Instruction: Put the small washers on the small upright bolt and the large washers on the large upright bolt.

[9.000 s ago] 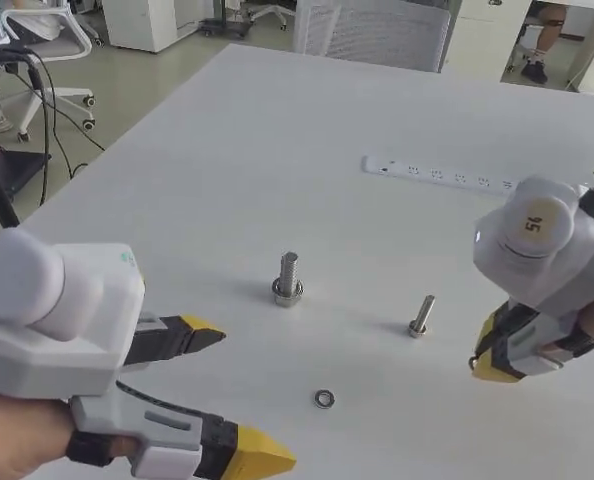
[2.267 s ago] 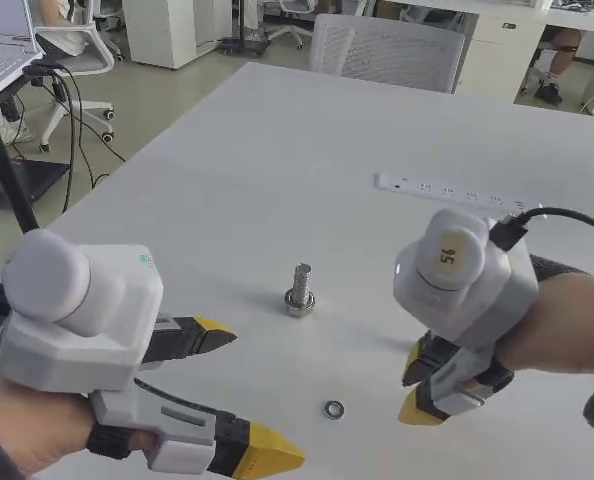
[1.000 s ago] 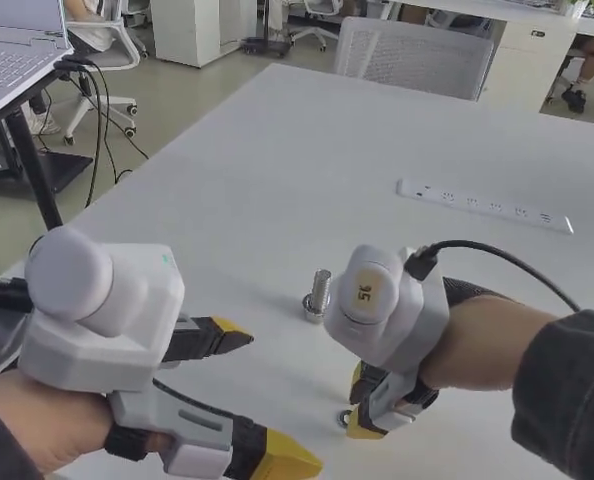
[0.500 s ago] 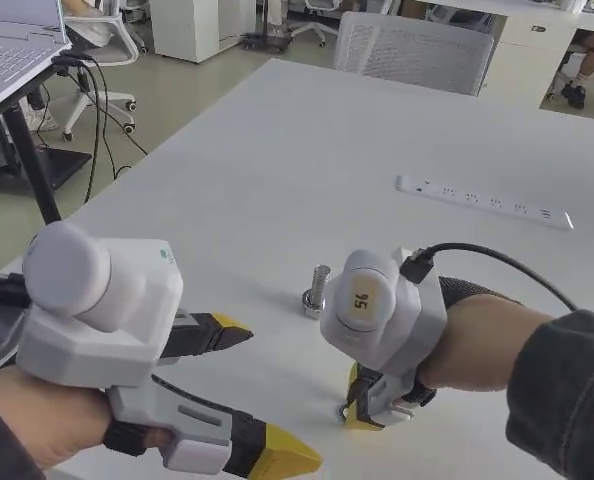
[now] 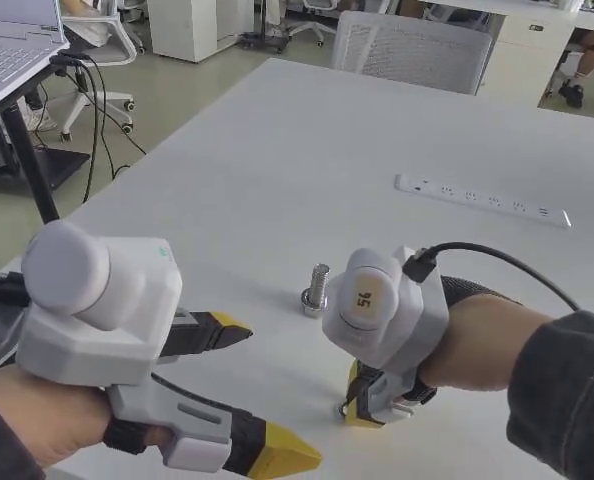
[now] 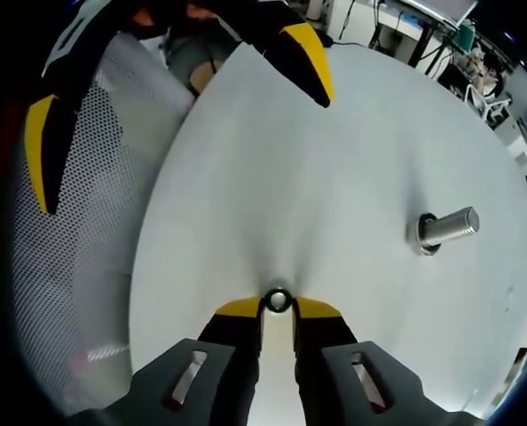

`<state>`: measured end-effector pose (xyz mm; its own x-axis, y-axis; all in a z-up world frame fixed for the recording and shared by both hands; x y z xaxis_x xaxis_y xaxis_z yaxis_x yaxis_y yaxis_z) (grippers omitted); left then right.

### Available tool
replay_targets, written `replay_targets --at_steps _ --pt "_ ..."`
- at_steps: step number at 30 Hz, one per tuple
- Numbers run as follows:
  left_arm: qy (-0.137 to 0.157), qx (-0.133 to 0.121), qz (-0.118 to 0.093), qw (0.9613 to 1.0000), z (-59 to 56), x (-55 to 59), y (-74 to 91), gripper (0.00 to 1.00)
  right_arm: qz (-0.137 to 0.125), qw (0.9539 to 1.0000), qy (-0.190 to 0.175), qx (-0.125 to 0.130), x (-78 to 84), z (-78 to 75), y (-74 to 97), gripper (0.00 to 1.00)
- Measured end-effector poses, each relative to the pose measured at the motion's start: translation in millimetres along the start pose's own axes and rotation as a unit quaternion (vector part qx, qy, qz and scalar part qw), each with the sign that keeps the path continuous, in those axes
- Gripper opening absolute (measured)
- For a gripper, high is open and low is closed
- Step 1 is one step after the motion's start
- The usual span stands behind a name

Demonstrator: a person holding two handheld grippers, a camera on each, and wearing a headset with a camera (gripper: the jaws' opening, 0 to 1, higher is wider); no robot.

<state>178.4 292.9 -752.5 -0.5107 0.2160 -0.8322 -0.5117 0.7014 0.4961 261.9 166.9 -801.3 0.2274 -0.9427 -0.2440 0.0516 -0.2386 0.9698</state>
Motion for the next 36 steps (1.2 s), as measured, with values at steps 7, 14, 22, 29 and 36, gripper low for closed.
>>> replay_targets --at_steps 7,14,22,29,36 --pt "0.000 0.001 0.000 1.0000 -0.2 -0.2 -0.3 0.85 0.003 0.9999 -0.010 -0.001 6.0 -0.2 2.0 0.14" --pt "-0.001 0.002 0.001 1.0000 0.1 -0.9 -0.8 0.85 0.007 0.9997 -0.023 -0.001 17.5 2.7 5.7 0.13" --pt "-0.002 0.004 0.003 1.0000 -0.1 -0.7 -1.2 0.85 0.009 0.9990 -0.042 0.005 30.8 3.4 12.3 0.13" --pt "-0.002 0.005 0.004 1.0000 0.1 -0.5 -1.2 0.85 0.012 0.9980 -0.062 0.009 46.8 5.6 16.7 0.13" --pt "-0.004 0.005 0.005 1.0000 0.0 -0.5 -1.6 0.85 0.009 0.9960 -0.087 0.013 61.5 6.8 22.6 0.13"
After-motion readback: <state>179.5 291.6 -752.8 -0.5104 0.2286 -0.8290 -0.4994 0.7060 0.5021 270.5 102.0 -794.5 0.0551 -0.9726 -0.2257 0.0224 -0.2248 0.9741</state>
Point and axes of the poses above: the centre of the closed fingertips' face, and the gripper's own axes: y roughly backward along the fingers, z roughly to its left, x roughly out of its underside, the point moved 8 cm from there along y, roughly backward along the fingers, and after that the axes turned 1 degree about z, right-handed, at the moved point
